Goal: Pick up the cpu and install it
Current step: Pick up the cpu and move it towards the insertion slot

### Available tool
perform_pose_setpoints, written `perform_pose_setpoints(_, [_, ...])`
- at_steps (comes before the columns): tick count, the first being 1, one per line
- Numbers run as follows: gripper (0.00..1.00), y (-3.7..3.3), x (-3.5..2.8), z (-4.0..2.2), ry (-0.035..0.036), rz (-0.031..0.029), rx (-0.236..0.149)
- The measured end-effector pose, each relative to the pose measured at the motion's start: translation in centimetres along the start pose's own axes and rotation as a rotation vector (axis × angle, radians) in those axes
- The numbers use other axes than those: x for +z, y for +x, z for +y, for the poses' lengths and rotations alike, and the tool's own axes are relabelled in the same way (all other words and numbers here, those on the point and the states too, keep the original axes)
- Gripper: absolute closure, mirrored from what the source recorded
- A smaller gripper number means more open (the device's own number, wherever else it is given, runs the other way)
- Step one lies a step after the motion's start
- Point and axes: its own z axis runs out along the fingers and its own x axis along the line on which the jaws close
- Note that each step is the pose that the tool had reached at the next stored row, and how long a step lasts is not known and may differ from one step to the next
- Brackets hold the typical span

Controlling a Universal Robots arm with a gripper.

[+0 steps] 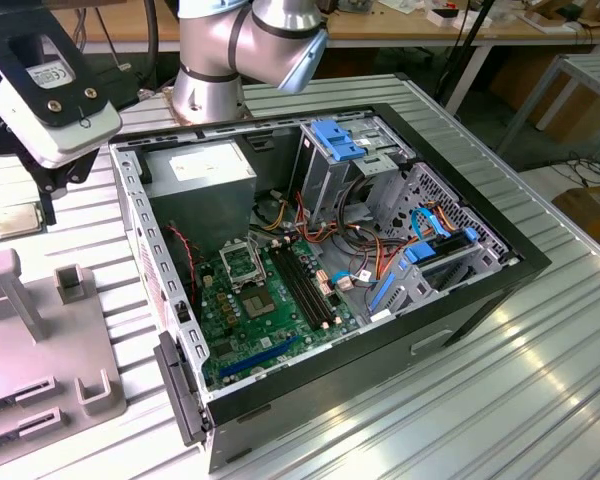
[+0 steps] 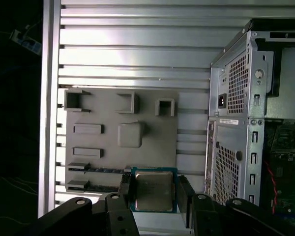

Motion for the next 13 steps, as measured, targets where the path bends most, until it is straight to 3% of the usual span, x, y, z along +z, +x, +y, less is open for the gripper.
perform_pose_setpoints(13, [0.53,-1.59,-0.13,-0.06,-0.0001,-0.0001,0.0])
